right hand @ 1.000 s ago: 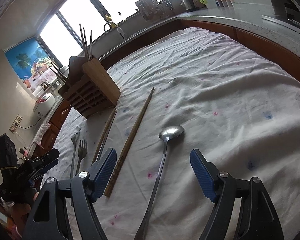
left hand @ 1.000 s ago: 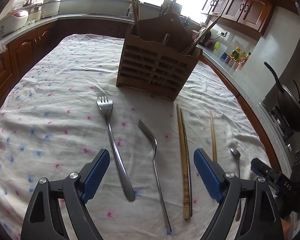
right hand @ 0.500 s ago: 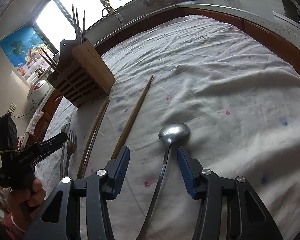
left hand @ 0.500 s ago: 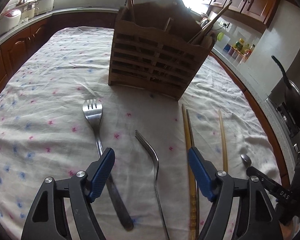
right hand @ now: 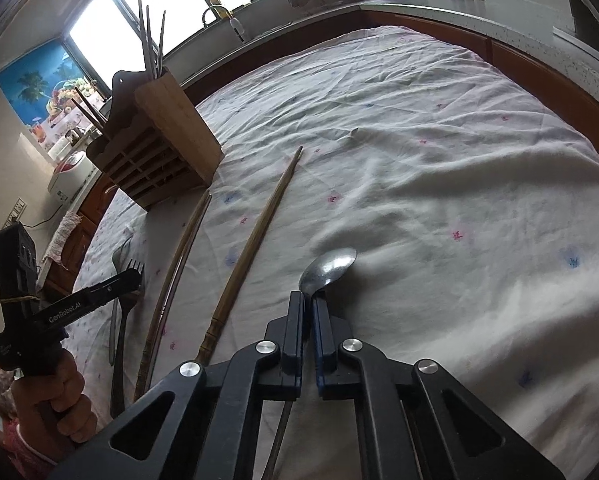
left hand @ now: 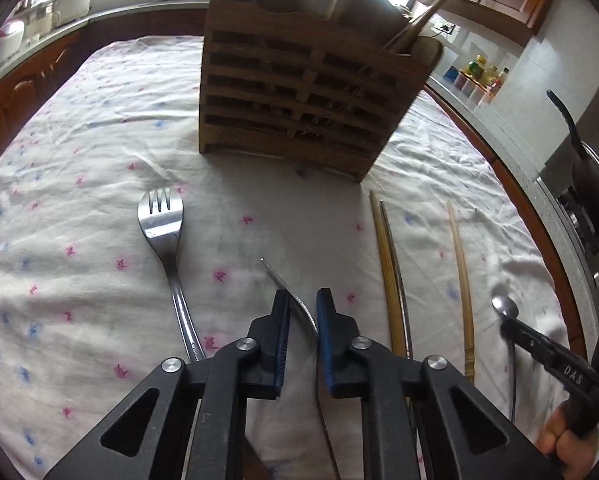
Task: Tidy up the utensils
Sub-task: 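Grasp a wooden chopstick with left tool while right tool grasps the metal spoon, then lift the chopstick and spoon upright and carry them over the holder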
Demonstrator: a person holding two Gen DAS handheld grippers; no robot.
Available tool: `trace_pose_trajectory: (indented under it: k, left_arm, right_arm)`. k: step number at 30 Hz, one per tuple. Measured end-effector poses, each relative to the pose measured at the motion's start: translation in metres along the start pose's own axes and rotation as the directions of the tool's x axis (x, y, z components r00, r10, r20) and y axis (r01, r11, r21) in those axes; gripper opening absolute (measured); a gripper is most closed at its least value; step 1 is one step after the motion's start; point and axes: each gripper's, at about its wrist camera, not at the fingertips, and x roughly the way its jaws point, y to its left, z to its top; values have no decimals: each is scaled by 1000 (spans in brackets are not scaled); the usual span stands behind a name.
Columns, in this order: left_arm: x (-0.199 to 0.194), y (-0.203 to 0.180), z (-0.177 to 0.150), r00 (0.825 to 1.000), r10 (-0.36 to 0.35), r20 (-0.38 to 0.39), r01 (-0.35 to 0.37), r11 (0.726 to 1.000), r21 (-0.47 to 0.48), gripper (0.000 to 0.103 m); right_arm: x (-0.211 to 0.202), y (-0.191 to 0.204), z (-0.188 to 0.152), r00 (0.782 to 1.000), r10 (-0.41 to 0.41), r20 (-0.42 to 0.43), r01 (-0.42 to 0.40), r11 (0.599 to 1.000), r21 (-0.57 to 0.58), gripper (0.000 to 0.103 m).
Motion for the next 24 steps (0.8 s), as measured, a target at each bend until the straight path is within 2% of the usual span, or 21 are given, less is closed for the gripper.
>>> trace_pose_trajectory:
  k: [6, 14, 24]
  left_arm:
    - [-24, 2, -6, 998, -59, 24, 60, 998, -15, 7]
    - [-79, 4, -13, 987, -117, 111, 119, 993, -12, 4]
    - [-157, 29, -29, 951, -165, 261, 187, 981, -59, 2]
  right_arm:
    - [-16, 4, -3, 999, 35, 41, -35, 999, 0, 3]
    - [-46, 19, 5, 989, 80, 121, -77, 997, -27, 2]
    - [-78, 48, 13, 968, 135, 210, -119, 989, -90, 2]
